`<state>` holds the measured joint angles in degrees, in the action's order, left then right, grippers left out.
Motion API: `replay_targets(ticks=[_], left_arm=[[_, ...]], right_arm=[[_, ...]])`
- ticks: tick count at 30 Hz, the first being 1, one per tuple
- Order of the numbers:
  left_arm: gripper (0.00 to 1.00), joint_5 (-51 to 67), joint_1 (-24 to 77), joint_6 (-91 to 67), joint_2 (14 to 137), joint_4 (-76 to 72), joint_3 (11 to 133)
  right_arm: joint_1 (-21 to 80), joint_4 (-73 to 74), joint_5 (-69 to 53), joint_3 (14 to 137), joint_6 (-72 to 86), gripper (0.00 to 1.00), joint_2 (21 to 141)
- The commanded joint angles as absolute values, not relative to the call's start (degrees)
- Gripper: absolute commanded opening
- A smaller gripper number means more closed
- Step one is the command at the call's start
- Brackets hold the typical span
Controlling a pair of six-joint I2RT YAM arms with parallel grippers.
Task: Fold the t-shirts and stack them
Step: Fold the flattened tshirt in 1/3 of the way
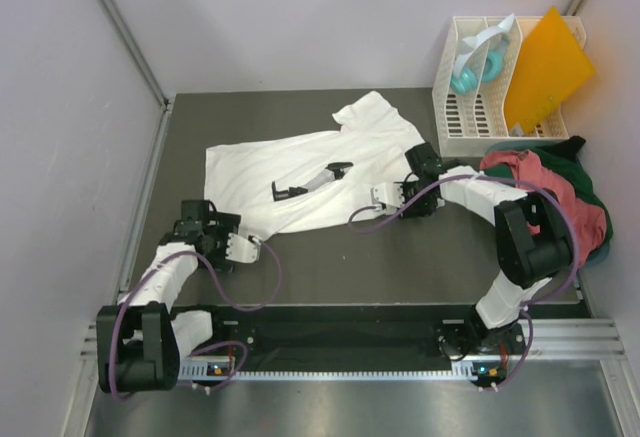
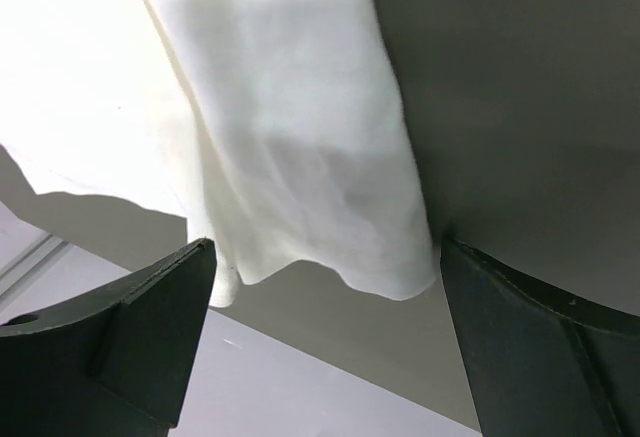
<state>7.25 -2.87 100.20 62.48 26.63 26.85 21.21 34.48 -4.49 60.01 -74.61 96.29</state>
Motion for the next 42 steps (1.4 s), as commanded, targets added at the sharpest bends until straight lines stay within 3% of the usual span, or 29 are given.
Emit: replay_targets(ticks=[1, 6, 12, 16, 19, 23, 25, 26, 27, 28, 31, 42], left_arm=[[0.99, 9.23, -2.99, 98.09, 66.88, 28.04, 25.40], [0.99, 8.79, -2.90, 97.65, 69.08, 26.54, 26.45], [0.99, 8.53, -2.90, 97.29, 70.75, 25.58, 27.51], [0.98, 7.91, -2.90, 97.56, 71.89, 25.05, 28.12], [0.95, 7.30, -2.90, 97.29, 72.59, 23.82, 28.39], [0.87, 6.16, -2.81, 96.77, 72.42, 23.20, 28.56], [0.78, 5.02, -2.90, 96.51, 72.25, 23.47, 28.65], [0.71, 4.23, -2.99, 96.33, 72.16, 23.38, 28.57], [0.54, 3.78, -3.08, 96.42, 72.16, 23.47, 28.48], [0.44, 3.52, -3.08, 96.59, 71.98, 23.47, 28.39], [0.24, 3.78, -3.60, 97.64, 70.58, 25.04, 28.04], [0.23, 4.40, -9.22, 105.02, 62.24, 36.20, 25.67]], right_arm=[[20.92, 37.62, -7.03, 60.91, -77.25, 0.50, 95.71], [21.18, 33.77, -4.41, 57.66, -78.40, 0.56, 96.76], [21.27, 23.83, -1.59, 56.07, -75.85, 0.55, 100.36], [21.44, 18.38, -0.18, 55.20, -75.67, 0.49, 102.21], [21.44, 18.45, 1.32, 55.98, -75.59, 0.38, 103.27], [21.36, 21.70, 1.14, 56.51, -76.46, 0.11, 102.22], [21.36, 24.33, 0.79, 56.25, -77.69, 0.07, 100.55], [21.44, 25.22, 0.53, 56.16, -77.96, 0.06, 100.02], [21.36, 26.01, 0.27, 55.99, -78.13, 0.05, 98.63], [21.36, 28.36, 0.35, 55.99, -78.83, 0.05, 98.09], [21.36, 32.24, -1.40, 55.37, -80.15, 0.04, 95.46], [21.44, 36.38, -0.97, 47.91, -83.23, 0.01, 87.54]])
